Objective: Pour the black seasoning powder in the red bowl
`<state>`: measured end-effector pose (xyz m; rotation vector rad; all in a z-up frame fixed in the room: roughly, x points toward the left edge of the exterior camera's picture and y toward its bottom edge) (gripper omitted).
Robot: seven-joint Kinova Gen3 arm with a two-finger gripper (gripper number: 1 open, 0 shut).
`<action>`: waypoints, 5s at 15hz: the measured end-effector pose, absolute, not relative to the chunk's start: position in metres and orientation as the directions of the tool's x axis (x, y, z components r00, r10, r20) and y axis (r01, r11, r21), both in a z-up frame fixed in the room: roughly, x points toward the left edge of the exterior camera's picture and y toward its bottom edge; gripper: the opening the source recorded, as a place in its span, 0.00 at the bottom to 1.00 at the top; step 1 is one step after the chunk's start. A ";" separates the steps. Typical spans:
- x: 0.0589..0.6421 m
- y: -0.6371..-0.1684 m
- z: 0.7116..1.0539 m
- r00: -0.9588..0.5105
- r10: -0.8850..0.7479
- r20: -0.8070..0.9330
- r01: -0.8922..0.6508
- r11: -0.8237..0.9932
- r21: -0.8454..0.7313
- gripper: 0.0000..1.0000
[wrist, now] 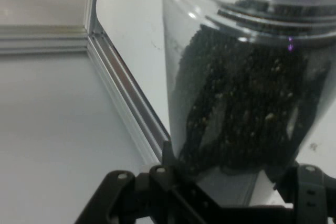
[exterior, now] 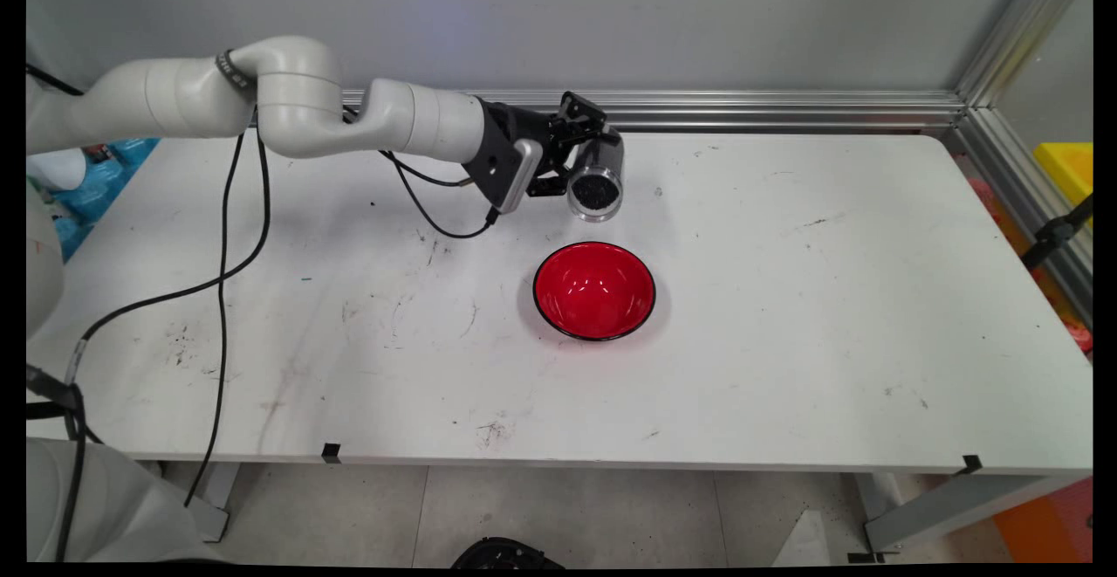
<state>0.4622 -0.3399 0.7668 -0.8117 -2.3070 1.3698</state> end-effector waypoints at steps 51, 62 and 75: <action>0.423 -0.305 0.718 -0.551 0.616 -0.563 0.610 -0.163 -0.776 0.00; 0.424 -0.300 0.714 -0.519 0.608 -0.601 0.633 -0.199 -0.748 0.00; 0.426 -0.295 0.721 -0.506 0.587 -0.632 0.644 -0.231 -0.729 0.00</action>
